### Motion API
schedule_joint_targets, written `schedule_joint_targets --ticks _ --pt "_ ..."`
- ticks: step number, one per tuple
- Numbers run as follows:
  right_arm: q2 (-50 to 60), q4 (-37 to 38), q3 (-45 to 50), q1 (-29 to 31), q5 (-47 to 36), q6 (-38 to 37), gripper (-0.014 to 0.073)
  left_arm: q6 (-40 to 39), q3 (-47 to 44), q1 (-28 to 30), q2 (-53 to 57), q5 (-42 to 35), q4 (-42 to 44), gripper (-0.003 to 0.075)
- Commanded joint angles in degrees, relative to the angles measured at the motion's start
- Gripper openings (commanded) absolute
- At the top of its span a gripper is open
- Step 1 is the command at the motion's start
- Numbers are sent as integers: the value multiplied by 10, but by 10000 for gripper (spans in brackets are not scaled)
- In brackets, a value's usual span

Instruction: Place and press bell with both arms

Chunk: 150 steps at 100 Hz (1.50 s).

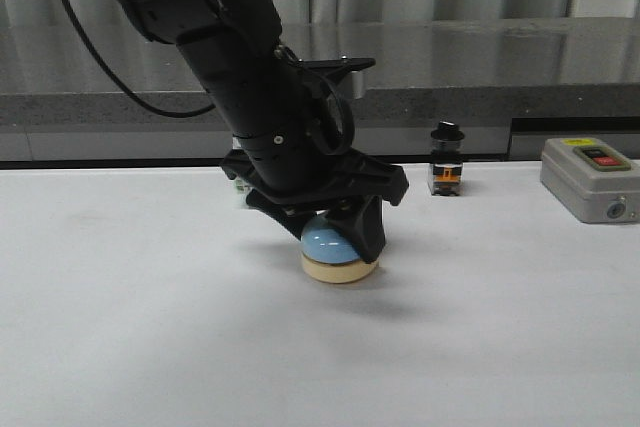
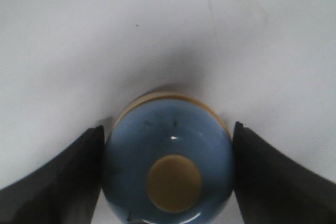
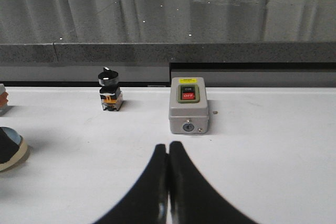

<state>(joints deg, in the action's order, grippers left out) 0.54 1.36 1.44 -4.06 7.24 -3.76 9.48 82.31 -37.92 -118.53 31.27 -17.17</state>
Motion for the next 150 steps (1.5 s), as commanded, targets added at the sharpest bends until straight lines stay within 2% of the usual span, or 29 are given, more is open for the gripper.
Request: schedule_joint_targets --ticks 1,16,61,82,107,130,150 --pt "11 -3 -7 5 -52 1 -60 4 17 -4 32 -10 -12 370" --pt "11 -3 -7 5 -52 1 -60 4 17 -4 32 -6 -12 470" --pt "11 -3 -7 5 -52 1 -60 4 17 -4 32 -1 -13 610" --pt "11 -3 -7 5 -52 1 -60 4 47 -4 37 31 -14 610" --pt "11 -3 -7 5 -52 1 -60 -11 50 1 115 12 -21 610" --pt "11 -3 -7 5 -52 1 -60 -11 34 42 212 7 -21 610" --pt "11 -3 -7 5 -52 1 -60 -11 -44 97 307 -29 -15 610"
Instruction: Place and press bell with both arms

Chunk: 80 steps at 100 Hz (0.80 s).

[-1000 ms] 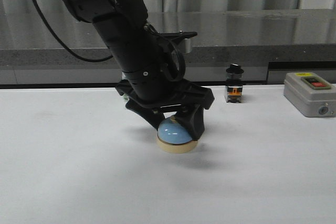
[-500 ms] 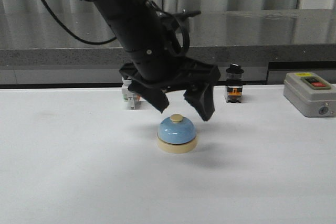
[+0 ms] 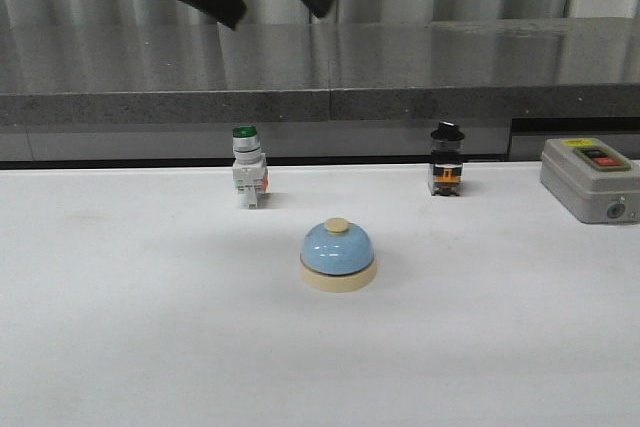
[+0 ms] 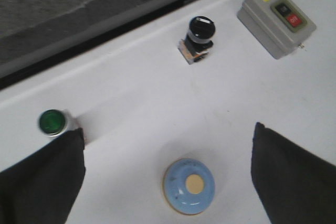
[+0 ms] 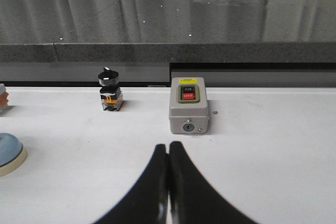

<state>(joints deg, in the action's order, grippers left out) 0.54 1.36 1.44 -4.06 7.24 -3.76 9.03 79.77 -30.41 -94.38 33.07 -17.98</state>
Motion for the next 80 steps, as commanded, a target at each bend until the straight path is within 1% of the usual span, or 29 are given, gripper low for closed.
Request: schedule_joint_targets --ticks 1,35,50,67,74,80 --pt "11 -3 -7 5 -52 1 -60 -6 -22 26 73 -48 -7 610" --pt "11 -3 -7 5 -52 1 -60 -7 -236 131 283 -133 -6 610" --pt "11 -3 -7 5 -52 1 -60 -7 -318 170 385 -146 -6 609" --pt "11 -3 -7 5 -52 1 -60 -7 -392 181 491 -146 -6 603" --pt "11 -3 -7 5 -52 1 -60 -7 -416 181 535 -143 -6 582" --pt "11 -3 -7 5 -52 1 -60 -7 -435 181 569 -142 -4 544"
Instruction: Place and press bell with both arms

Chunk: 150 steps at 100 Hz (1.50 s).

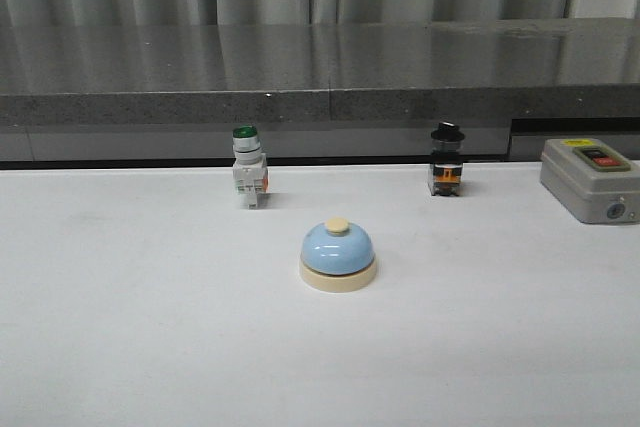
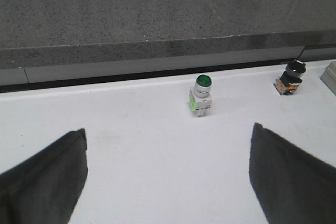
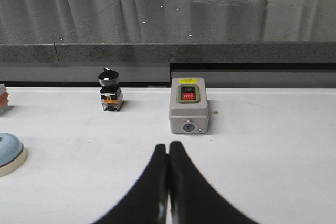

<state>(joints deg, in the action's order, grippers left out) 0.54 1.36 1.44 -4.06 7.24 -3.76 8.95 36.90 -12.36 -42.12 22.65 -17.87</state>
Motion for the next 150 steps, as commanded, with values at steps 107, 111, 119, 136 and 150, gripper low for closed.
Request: schedule_joint_targets --ticks 107,111,119,136,150 --pt "11 -3 -7 5 -52 1 -60 -6 -44 0 187 -37 7 -20" --pt "11 -3 -7 5 -52 1 -60 -6 -44 0 187 -37 7 -20" --pt "11 -3 -7 5 -52 1 -60 -6 -44 0 187 -41 10 -20" --pt "11 -3 -7 5 -52 1 -60 -6 -44 0 186 -43 32 -20" --pt "11 -3 -7 5 -52 1 -60 -46 -54 0 191 -58 109 -20"
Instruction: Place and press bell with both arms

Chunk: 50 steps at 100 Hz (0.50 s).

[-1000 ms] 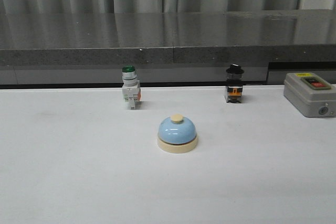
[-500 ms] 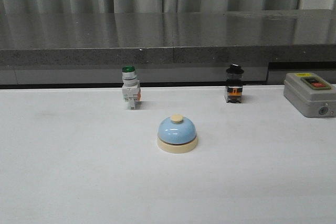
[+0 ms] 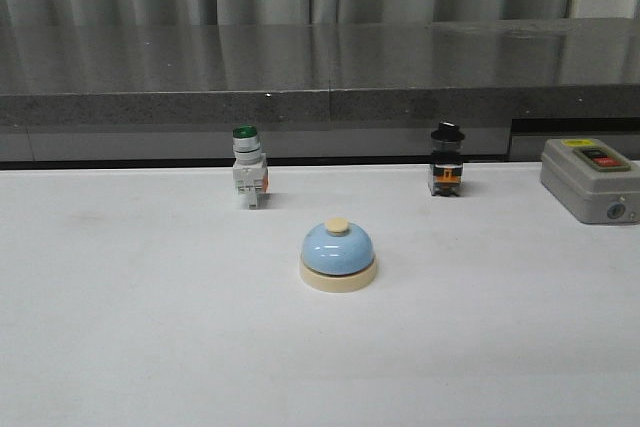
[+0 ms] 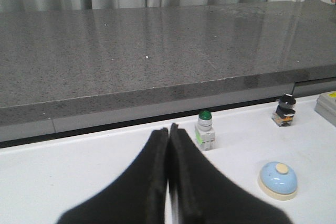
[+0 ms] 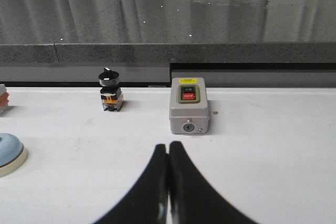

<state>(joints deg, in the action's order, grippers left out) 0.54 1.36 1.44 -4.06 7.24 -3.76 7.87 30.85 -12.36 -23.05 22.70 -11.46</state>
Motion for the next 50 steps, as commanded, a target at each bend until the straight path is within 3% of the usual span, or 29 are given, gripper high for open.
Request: schedule_joint_targets --ticks 1,9,27,50 --pt "11 -3 -7 5 -52 1 -60 -40 3 0 2 -64 55 -20" --pt "11 -3 -7 5 -52 1 -60 -93 -23 0 17 -110 102 -20" --pt "11 -3 -7 5 -52 1 -60 -97 -109 0 73 -213 115 -20" --pt "11 -3 -7 5 -52 1 -60 -96 -224 29 153 -235 115 -20"
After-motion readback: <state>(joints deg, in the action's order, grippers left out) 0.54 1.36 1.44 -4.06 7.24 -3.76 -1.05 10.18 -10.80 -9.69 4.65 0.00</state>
